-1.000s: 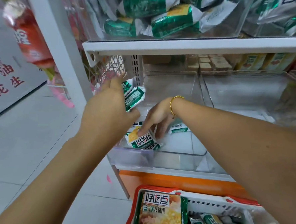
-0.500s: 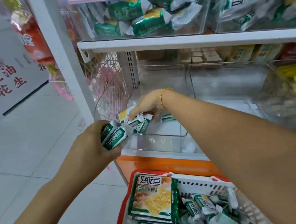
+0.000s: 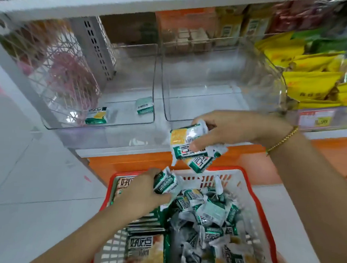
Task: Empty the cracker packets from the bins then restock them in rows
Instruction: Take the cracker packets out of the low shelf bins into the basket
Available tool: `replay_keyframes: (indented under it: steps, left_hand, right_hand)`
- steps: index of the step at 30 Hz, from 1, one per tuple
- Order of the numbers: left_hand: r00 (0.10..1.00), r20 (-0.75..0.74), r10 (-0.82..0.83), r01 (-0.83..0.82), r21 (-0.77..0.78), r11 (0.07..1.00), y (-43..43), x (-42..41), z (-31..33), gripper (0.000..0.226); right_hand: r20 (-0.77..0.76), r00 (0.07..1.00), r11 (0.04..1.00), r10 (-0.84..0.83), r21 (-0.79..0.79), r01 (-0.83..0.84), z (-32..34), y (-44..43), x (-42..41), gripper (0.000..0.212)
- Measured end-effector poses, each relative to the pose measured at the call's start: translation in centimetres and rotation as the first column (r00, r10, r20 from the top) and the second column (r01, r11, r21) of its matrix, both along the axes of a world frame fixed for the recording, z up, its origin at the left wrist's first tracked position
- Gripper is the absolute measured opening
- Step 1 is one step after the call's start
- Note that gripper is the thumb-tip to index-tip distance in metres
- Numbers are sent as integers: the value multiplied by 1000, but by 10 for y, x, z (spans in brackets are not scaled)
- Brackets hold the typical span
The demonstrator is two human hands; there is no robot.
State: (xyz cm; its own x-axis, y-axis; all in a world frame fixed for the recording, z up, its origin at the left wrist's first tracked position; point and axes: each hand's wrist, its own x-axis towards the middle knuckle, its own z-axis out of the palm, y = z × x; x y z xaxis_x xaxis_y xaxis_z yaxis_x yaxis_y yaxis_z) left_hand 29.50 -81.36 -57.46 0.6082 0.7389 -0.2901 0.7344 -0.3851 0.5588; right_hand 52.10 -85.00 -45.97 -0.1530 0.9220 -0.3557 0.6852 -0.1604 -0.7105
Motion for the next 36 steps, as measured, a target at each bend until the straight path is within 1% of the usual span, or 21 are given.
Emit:
replay_keyframes:
  steps: [2,4,6,8,10,12,13,15,17,19,21,23,25,27,28,29,31,32,33,34,36]
  left_hand:
    - [998,12,56,-55,-36,998,-9,21,-27,61]
    - [994,50,97,-94,-47,994,-20,42,-54,65]
    - [993,87,85,-84,-15,996,-29,61,-78,70]
    - [993,100,69,-74,46,996,-35,76,-94,71]
    - [993,101,65,-74,93,993,-38,87,-107,68]
    - [994,74,84,-91,105,990,-42,95,-120,66]
    - [993,63,101,-107,97,990,-44,97,-125,66]
    - [990,57,128,-131,52,990,-47,101,-133,67]
    - [987,95,127,-128,2,992,-51,105,-137,67]
    - [982,138,131,-130,-20,991,-53,108,-139,67]
    - [981,143,133,-131,-20,991,-54,108,-140,65]
    - [986,130,102,-100,-16,995,-51,106,-132,60]
    - [990,135,28,-31,22,999,-44,102,-114,46]
    - [979,178,-104,87,102,991,-37,92,-84,19]
    - [963,205,-175,139,177,974,-32,84,-67,15]
    - [947,226,-229,163,279,947,-26,75,-50,24]
    - [906,324,-272,96,468,878,-13,59,-10,36]
    - [874,399,-278,22,539,842,-7,52,11,38]
    - [834,480,-272,-70,580,812,0,45,34,39]
    - [787,561,-256,-163,590,791,8,37,55,41]
    - [729,655,-200,-315,580,751,31,19,91,44]
  right_hand:
    - [96,986,990,-137,-16,140,-44,-18,15,41]
    - [216,940,959,-265,-39,280,-85,-31,24,43]
    - [269,889,919,-370,-33,393,-119,-45,31,46]
    - [288,835,872,-470,7,489,-144,-59,35,35]
    - [338,754,820,-564,118,561,-162,-71,31,33]
    - [384,692,788,-611,212,578,-175,-80,23,39]
    - [401,686,792,-607,233,565,-181,-82,18,41]
    - [455,682,817,-572,247,520,-192,-85,11,42]
    - [509,656,825,-558,250,508,-203,-87,9,43]
    - [554,628,828,-547,247,503,-211,-89,10,48]
    - [567,616,824,-547,235,515,-214,-92,12,54]
    - [528,628,810,-572,243,534,-210,-95,16,53]
    - [440,657,787,-612,260,559,-193,-94,21,44]
    - [270,717,763,-642,309,567,-163,-88,23,23]
    - [177,759,761,-626,351,546,-143,-83,20,17]
    - [79,802,752,-592,414,514,-121,-77,14,17]
    - [-112,871,709,-478,536,459,-69,-66,-5,18]
    - [-172,897,693,-408,581,427,-44,-61,-16,17]
    - [-195,920,685,-339,620,383,-23,-53,-23,17]
    - [-185,943,684,-278,651,329,-3,-43,-29,16]
    - [-82,976,701,-201,684,202,28,-12,-37,15]
